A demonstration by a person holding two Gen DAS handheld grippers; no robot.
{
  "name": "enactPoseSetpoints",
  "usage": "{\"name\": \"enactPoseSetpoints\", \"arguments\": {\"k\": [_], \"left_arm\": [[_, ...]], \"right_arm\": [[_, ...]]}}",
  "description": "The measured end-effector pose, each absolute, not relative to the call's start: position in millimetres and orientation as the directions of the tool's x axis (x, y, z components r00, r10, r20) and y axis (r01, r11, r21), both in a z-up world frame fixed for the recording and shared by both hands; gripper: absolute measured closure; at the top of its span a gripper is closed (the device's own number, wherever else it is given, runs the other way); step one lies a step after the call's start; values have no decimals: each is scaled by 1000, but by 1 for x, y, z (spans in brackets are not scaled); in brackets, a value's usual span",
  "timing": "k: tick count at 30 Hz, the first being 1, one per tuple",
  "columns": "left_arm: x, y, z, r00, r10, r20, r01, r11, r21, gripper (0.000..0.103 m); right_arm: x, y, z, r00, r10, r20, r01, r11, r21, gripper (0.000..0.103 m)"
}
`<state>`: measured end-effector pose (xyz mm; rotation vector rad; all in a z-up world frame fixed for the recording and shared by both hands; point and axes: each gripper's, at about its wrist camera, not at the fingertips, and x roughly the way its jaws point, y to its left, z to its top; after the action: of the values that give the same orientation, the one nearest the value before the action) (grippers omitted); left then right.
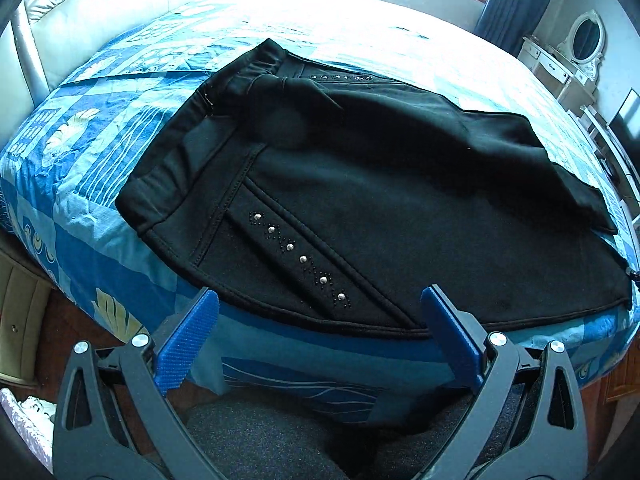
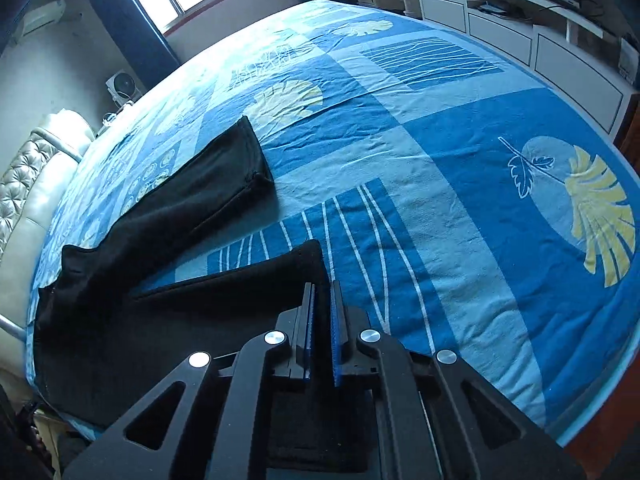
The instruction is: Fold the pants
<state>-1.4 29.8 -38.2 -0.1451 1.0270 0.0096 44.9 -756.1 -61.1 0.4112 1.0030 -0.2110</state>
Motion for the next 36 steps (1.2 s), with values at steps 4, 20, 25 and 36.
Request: {"name": "enactPoseSetpoints", "arguments": {"k": [4, 20, 25, 36], "left_arm": [[1, 37, -38, 507, -116, -854, -66, 983, -173, 2], [77, 101, -16, 506, -109, -856, 37, 994, -105, 2], [146, 132, 2, 537, -126, -834, 93, 992, -90, 2], [305, 154, -45, 416, -208, -885, 147, 976, -160, 2]], "right_arm": [[35, -775, -68, 558, 58, -828, 410, 848, 335, 86], [98, -622, 12, 685, 204, -700, 172, 888, 428, 37], [160, -516, 21, 609, 382, -695, -41, 890, 454, 36], [267, -372, -4, 396, 417, -818, -341, 894, 290, 32]]}}
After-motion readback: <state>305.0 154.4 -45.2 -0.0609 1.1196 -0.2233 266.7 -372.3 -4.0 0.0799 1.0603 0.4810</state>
